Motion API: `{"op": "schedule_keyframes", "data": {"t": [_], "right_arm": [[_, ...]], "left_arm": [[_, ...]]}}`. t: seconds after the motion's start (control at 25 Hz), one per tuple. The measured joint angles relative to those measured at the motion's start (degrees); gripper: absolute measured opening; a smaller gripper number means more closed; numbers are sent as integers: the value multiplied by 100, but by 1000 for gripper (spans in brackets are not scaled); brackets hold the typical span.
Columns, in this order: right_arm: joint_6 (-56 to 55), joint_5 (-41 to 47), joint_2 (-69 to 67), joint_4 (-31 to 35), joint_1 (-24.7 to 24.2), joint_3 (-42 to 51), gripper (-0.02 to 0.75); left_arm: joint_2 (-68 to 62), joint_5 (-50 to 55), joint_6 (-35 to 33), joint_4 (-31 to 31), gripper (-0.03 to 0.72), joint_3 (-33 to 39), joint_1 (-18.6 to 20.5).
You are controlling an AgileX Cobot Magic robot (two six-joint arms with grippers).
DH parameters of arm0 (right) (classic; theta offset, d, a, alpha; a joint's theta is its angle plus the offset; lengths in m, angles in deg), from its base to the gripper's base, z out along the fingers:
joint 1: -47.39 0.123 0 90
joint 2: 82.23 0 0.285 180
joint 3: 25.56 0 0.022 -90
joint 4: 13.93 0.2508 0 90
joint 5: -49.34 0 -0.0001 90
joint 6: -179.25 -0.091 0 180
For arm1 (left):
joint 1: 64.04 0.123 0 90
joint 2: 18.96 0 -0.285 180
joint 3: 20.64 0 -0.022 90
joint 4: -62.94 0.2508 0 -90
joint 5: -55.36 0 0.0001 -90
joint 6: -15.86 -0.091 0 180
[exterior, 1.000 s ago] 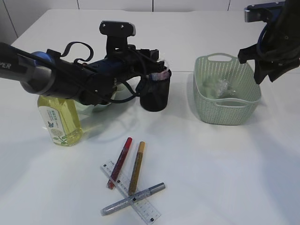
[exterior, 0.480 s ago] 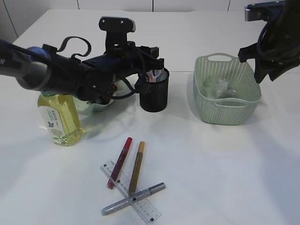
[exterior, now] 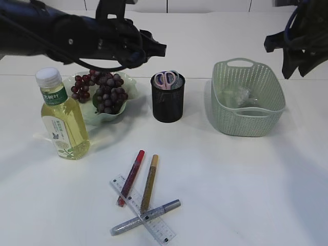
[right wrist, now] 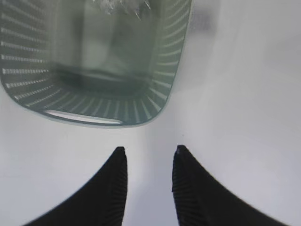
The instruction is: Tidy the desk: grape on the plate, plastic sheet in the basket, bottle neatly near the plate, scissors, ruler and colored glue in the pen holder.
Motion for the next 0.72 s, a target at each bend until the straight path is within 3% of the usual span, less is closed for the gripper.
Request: {"op": "schedule_keyframes", "data": {"t": [0.4, 0.72], "right_arm": [[200, 54, 37, 676, 203, -229, 272], [224, 87, 229, 837, 1018, -229, 272]], "left_arm": [[1567, 2653, 0, -190, 239, 0, 0], [2647, 4218, 0, -500, 240, 0, 0]]}}
